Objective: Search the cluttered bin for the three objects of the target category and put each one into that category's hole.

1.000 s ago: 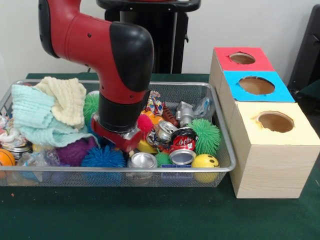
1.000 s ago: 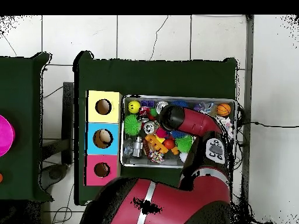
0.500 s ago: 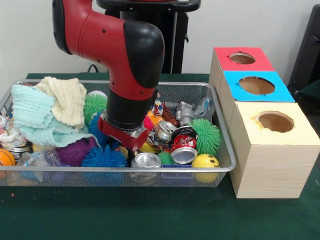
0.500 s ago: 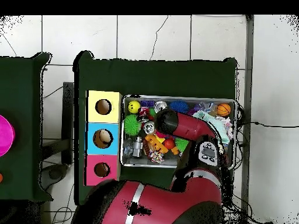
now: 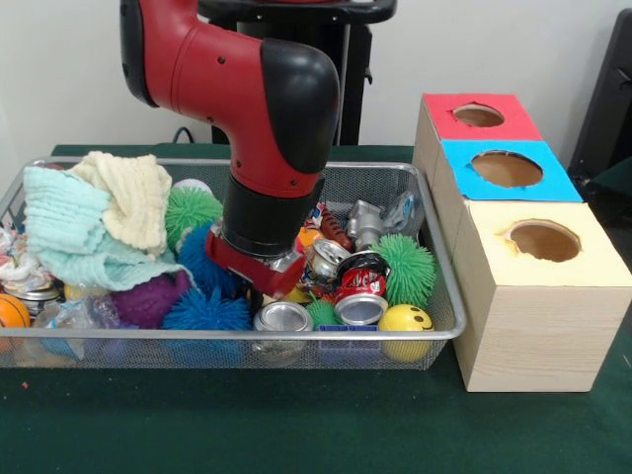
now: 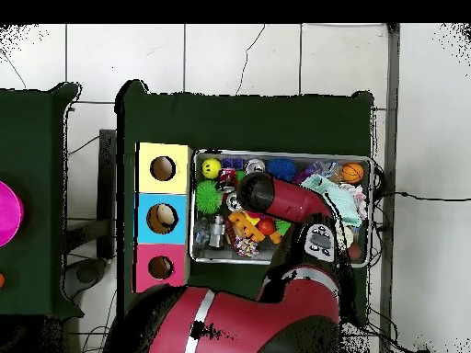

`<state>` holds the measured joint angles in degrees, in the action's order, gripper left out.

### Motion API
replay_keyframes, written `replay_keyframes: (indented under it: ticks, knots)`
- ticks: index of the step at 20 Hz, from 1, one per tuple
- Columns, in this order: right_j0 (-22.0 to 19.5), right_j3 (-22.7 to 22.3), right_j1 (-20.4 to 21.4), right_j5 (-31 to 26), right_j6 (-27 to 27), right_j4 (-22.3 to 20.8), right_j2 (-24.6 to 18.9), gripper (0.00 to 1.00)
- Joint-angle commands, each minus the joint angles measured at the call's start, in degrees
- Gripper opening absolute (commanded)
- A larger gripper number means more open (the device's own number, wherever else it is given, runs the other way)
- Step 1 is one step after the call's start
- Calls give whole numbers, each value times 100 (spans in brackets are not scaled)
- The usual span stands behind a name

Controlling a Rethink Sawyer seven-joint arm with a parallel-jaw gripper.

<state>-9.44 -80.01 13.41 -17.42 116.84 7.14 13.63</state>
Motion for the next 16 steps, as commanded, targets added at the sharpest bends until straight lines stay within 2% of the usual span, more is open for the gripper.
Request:
replay_keyframes:
  ticks: [1,11,16]
  knots:
    - [51,-434,-561,-311,946,258,-694,0]
    - [8,-357,-570,-449,781,236,-689,0]
    - [37,-161,-546,-861,757,270,-559,0]
